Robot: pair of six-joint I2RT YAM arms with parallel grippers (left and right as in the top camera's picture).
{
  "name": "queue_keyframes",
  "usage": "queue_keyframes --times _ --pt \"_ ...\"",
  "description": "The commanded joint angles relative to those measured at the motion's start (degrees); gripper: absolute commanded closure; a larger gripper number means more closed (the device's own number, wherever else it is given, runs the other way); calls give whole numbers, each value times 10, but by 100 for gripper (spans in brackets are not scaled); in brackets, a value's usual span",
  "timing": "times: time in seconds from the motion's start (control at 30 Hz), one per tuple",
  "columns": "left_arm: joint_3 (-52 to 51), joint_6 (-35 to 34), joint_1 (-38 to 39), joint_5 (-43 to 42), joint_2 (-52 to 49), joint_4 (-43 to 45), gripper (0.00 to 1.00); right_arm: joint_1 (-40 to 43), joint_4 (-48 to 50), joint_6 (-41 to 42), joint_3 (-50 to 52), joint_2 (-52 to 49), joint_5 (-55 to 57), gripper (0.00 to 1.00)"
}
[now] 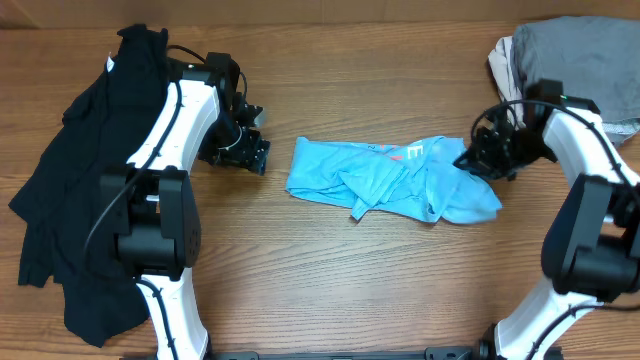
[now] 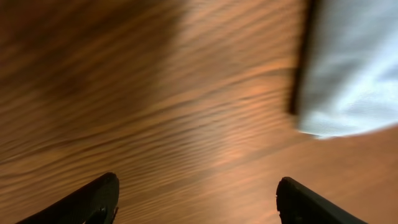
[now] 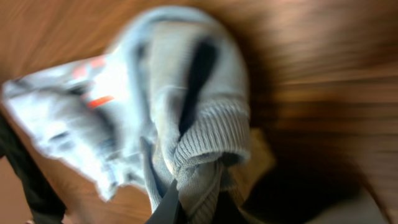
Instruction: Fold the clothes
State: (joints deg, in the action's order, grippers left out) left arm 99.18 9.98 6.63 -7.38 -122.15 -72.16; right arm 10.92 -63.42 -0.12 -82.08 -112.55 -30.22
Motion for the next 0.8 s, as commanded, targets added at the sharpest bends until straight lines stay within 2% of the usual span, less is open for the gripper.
queue_keyframes --times 0.0,0.1,0.3,0.47,0.67,0.73,0.77 --pt "12 -51 -7 107 19 16 16 -50 -3 26 -20 62 -16 96" --pt "12 -78 -19 134 19 40 16 -95 -2 49 -20 80 -15 96" --pt "12 -97 -47 133 19 80 14 -202 31 123 -20 83 31 96" --pt "12 -98 -56 133 19 87 13 -284 97 203 -20 83 83 96" --pt "3 -98 -55 104 17 105 13 -369 193 257 -19 70 143 96" --pt "3 -98 -55 103 16 107 13 -385 212 258 -19 64 142 84" --pt "3 -98 -55 104 16 107 13 -395 225 257 -19 61 136 69"
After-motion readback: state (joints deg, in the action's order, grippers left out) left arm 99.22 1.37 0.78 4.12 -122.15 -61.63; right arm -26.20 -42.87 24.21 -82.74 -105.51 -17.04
